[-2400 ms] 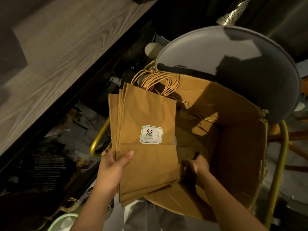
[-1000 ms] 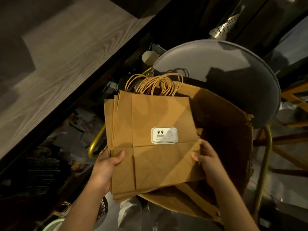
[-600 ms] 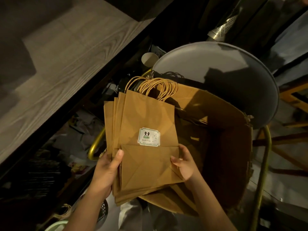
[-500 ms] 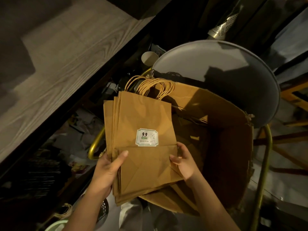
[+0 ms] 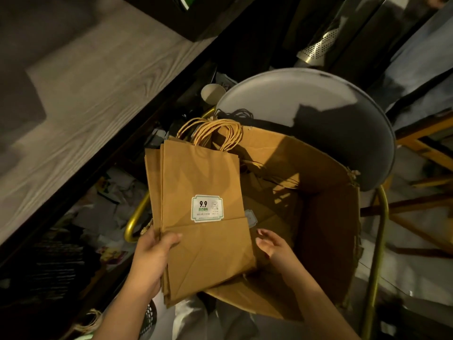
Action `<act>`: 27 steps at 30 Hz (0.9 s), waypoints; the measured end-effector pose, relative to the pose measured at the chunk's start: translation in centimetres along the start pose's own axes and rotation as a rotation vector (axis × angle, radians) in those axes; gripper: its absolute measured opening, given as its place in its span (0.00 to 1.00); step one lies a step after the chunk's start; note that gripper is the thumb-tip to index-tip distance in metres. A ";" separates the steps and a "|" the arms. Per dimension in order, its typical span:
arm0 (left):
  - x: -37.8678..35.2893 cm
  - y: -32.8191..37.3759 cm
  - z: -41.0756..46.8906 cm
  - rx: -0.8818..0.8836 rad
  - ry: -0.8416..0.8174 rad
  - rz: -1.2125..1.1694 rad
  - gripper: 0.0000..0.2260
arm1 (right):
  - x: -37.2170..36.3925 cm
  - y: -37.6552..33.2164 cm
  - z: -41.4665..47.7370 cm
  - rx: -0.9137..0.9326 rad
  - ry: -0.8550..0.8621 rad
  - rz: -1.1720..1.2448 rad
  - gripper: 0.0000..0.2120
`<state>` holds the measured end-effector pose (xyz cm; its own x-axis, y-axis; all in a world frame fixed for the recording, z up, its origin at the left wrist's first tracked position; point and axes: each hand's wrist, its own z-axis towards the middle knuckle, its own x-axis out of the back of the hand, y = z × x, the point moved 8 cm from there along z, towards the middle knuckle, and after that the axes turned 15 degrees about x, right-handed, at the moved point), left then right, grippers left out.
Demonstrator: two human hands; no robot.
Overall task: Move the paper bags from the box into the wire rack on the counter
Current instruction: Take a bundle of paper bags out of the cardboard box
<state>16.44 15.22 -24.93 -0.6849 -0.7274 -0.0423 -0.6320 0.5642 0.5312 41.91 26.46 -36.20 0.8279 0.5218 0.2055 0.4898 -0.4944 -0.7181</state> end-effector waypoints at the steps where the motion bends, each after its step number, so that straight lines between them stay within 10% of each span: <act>1: 0.1 0.3 -0.1 0.000 0.033 -0.008 0.10 | 0.9 0.2 0.2 -0.013 0.036 -0.019 0.22; 14: 3.2 0.0 1.8 0.032 0.197 -0.040 0.11 | 5.0 3.6 6.6 -0.078 0.062 -0.351 0.27; 20: 3.4 -0.1 1.9 0.025 0.200 -0.026 0.11 | 4.3 5.8 6.8 -0.120 0.001 -0.667 0.51; 27: 3.4 -0.2 2.0 0.037 0.200 -0.035 0.14 | 4.1 5.3 6.8 -0.139 0.068 -0.872 0.45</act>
<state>13.52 13.41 -26.91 -0.5788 -0.8080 0.1106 -0.6699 0.5484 0.5006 46.00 30.70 -43.69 0.1566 0.7123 0.6841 0.9793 -0.0220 -0.2012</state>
